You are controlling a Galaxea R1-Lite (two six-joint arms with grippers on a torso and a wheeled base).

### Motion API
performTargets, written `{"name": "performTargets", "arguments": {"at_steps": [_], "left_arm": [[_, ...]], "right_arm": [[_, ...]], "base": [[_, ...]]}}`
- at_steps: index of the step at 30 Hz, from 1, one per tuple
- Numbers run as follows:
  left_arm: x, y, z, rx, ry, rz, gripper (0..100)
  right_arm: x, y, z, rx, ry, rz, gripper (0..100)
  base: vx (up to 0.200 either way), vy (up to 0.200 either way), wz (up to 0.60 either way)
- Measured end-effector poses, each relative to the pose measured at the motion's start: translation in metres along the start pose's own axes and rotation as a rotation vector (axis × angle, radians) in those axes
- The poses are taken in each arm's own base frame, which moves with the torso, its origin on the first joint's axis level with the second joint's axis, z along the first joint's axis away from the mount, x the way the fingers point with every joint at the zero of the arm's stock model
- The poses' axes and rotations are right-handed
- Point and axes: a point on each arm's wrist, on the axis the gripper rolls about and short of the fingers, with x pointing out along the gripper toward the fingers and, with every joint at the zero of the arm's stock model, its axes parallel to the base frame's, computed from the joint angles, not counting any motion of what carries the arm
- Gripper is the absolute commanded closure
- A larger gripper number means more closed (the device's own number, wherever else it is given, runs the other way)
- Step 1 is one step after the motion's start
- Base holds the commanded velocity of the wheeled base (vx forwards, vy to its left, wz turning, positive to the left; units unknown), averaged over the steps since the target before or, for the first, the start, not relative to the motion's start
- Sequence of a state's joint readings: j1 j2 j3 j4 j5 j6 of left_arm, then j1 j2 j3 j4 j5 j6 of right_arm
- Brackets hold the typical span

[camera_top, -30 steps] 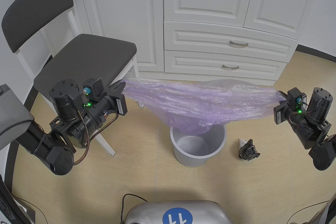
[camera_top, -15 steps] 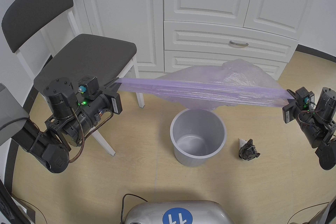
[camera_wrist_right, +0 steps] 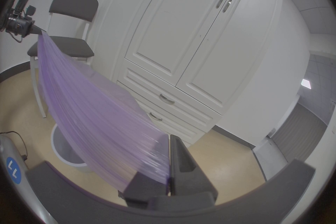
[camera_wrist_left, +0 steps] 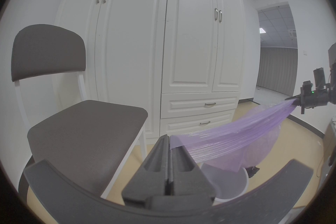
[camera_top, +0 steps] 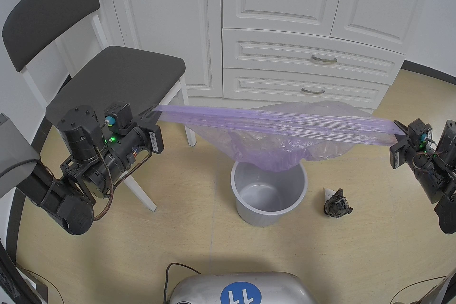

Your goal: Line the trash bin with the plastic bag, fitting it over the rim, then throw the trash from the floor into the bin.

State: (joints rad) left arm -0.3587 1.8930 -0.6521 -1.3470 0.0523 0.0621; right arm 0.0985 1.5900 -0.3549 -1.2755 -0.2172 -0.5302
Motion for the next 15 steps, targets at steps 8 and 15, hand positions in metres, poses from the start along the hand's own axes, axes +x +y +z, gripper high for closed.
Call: {"name": "performTargets", "arguments": {"at_steps": [8,15], "left_arm": [[0.002,-0.012,0.000,0.014,-0.087,-0.031,100],[0.002,-0.046,-0.015,0.027,-0.087,-0.164,100]], "right_arm": [[-0.023,0.004,0.000,-0.024,-0.161,0.286,100],[-0.041,0.009,-0.002,-0.052,-0.213,0.404,100]], "base": [[0.000,0.000,0.00],[0.000,0.000,0.00]]}}
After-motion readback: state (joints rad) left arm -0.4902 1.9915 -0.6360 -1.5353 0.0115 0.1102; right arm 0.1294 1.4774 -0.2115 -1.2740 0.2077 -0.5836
